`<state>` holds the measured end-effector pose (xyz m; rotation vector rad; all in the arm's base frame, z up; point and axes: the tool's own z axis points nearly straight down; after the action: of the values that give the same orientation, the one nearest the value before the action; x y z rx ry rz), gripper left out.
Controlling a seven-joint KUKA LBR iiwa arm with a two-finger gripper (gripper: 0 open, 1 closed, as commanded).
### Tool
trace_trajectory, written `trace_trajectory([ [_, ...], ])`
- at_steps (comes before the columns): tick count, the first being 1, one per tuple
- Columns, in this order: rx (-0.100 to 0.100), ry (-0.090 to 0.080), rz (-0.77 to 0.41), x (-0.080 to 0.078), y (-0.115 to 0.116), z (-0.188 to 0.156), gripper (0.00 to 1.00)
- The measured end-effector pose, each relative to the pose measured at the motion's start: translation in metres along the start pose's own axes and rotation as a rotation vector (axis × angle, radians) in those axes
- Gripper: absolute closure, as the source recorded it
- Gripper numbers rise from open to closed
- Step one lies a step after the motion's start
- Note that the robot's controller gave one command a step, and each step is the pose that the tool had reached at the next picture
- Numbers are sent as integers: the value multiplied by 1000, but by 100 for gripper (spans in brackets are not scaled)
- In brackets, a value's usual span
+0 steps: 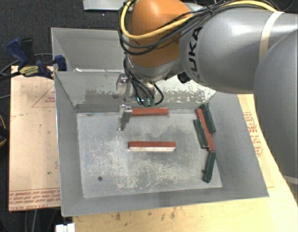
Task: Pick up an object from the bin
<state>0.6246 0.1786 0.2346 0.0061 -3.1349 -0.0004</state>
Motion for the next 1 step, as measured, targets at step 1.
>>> trace_trajectory([
  [1,-1,-8,3,-1,-1,-6,0],
])
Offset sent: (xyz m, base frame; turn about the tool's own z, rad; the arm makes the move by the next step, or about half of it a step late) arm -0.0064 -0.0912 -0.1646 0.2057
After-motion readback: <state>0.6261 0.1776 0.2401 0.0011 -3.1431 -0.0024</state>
